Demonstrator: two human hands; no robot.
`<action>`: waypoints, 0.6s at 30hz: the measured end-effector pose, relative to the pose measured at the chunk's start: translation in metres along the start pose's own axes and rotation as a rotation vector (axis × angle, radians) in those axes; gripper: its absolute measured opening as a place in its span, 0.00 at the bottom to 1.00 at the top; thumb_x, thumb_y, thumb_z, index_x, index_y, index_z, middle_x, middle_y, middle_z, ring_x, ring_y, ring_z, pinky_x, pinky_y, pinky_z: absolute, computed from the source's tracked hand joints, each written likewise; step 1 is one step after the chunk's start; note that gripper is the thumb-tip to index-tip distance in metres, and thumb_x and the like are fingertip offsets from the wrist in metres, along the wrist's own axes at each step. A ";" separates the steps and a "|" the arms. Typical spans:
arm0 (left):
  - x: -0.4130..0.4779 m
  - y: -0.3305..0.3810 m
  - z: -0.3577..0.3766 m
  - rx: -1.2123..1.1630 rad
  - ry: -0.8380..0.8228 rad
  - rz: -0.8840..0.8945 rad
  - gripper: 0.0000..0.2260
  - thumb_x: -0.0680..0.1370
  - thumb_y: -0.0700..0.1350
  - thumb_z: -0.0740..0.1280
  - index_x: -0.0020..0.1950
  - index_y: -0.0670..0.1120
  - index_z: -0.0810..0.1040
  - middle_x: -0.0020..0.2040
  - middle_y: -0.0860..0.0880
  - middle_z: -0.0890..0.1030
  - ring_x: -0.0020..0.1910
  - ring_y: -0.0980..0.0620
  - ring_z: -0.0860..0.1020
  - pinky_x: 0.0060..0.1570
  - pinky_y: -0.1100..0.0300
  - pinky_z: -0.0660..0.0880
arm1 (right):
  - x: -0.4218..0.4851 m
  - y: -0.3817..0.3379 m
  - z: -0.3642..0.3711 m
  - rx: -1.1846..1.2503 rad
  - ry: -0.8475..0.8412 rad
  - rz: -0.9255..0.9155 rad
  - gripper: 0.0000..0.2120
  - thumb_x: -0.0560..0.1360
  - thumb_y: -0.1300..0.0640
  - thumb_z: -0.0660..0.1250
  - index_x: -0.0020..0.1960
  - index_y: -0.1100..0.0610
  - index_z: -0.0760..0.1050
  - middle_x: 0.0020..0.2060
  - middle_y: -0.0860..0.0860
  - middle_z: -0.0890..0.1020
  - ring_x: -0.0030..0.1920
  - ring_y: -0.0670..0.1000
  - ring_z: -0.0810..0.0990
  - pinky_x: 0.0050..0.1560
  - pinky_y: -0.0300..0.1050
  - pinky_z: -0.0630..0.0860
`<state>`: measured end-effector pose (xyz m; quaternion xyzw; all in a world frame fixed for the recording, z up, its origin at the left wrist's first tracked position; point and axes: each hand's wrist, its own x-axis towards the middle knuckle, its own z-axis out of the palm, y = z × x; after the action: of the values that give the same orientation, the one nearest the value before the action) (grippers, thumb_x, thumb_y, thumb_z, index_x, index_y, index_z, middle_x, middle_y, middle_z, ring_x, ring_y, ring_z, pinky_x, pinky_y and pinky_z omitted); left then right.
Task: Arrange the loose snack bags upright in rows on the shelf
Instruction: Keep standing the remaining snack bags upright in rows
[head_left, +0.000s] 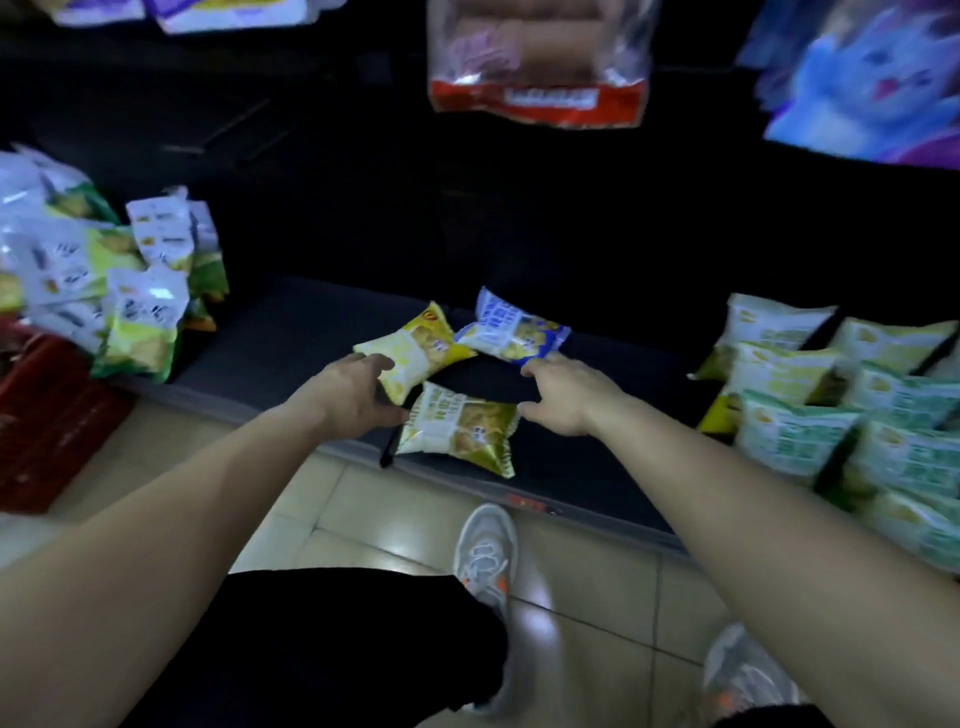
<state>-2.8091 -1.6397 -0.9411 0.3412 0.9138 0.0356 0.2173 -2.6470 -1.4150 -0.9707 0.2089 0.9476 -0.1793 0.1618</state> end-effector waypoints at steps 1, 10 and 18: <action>0.007 -0.008 0.002 -0.018 0.000 -0.006 0.38 0.70 0.59 0.74 0.74 0.46 0.65 0.66 0.44 0.73 0.65 0.45 0.71 0.62 0.51 0.70 | 0.016 -0.006 0.014 0.011 -0.024 -0.006 0.31 0.78 0.42 0.64 0.77 0.51 0.61 0.73 0.53 0.66 0.70 0.57 0.68 0.63 0.55 0.71; 0.058 -0.013 0.020 -0.195 0.077 0.016 0.29 0.70 0.57 0.75 0.69 0.53 0.72 0.61 0.52 0.77 0.52 0.53 0.74 0.51 0.61 0.69 | 0.122 -0.022 0.093 0.063 -0.267 0.021 0.43 0.75 0.37 0.65 0.81 0.53 0.49 0.78 0.55 0.58 0.76 0.60 0.59 0.71 0.59 0.63; 0.060 -0.009 0.032 -0.135 0.006 0.030 0.30 0.71 0.58 0.73 0.70 0.53 0.70 0.63 0.52 0.76 0.59 0.51 0.74 0.57 0.57 0.72 | 0.121 -0.010 0.102 0.005 -0.218 -0.009 0.47 0.60 0.27 0.72 0.70 0.51 0.68 0.67 0.55 0.71 0.67 0.58 0.71 0.65 0.55 0.69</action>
<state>-2.8415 -1.6111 -0.9946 0.3393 0.9048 0.1013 0.2364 -2.7320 -1.4242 -1.1047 0.1845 0.9249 -0.2038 0.2627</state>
